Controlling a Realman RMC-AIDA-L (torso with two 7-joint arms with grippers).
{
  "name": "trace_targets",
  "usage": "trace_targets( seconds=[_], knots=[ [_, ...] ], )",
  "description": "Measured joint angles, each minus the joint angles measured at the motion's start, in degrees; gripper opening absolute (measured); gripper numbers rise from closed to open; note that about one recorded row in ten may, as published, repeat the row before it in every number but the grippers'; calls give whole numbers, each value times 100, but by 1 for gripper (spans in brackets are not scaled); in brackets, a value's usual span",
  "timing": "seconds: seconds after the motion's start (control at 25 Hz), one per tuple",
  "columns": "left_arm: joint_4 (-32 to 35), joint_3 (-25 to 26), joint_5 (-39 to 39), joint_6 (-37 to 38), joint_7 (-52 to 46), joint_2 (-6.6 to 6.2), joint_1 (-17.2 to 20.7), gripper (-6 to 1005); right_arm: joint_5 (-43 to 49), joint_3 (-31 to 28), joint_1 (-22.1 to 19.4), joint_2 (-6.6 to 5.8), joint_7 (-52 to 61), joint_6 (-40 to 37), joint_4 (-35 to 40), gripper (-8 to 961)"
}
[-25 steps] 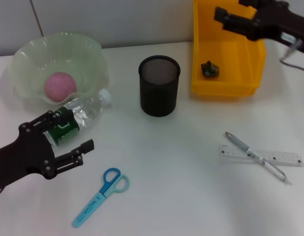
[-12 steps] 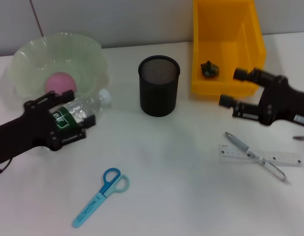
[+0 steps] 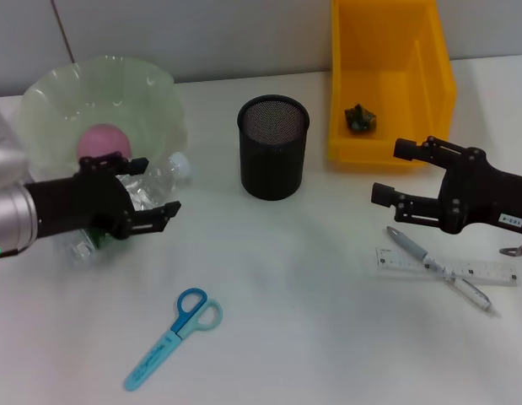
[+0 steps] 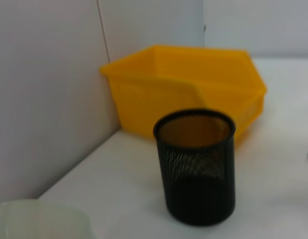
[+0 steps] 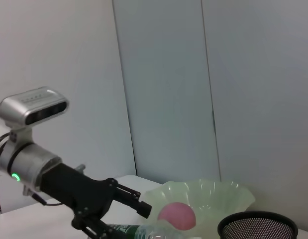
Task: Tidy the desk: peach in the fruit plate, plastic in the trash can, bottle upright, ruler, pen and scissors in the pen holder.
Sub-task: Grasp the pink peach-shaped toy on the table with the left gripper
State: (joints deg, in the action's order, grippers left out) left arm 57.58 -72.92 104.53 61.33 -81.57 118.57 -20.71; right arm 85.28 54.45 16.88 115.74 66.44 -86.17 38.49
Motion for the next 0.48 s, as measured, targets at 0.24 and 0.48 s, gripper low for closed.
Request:
trace_targets(
  seconds=[0.24,0.48],
  knots=[
    [201,-129,686,-128,-704,0,-284,807,20,-4,3,-3,12,-6,-6,841],
    [155,-124,1494,-190,-1323,6,-603,807,38,-5,13,-15,48,-26,-8,841]
  ],
)
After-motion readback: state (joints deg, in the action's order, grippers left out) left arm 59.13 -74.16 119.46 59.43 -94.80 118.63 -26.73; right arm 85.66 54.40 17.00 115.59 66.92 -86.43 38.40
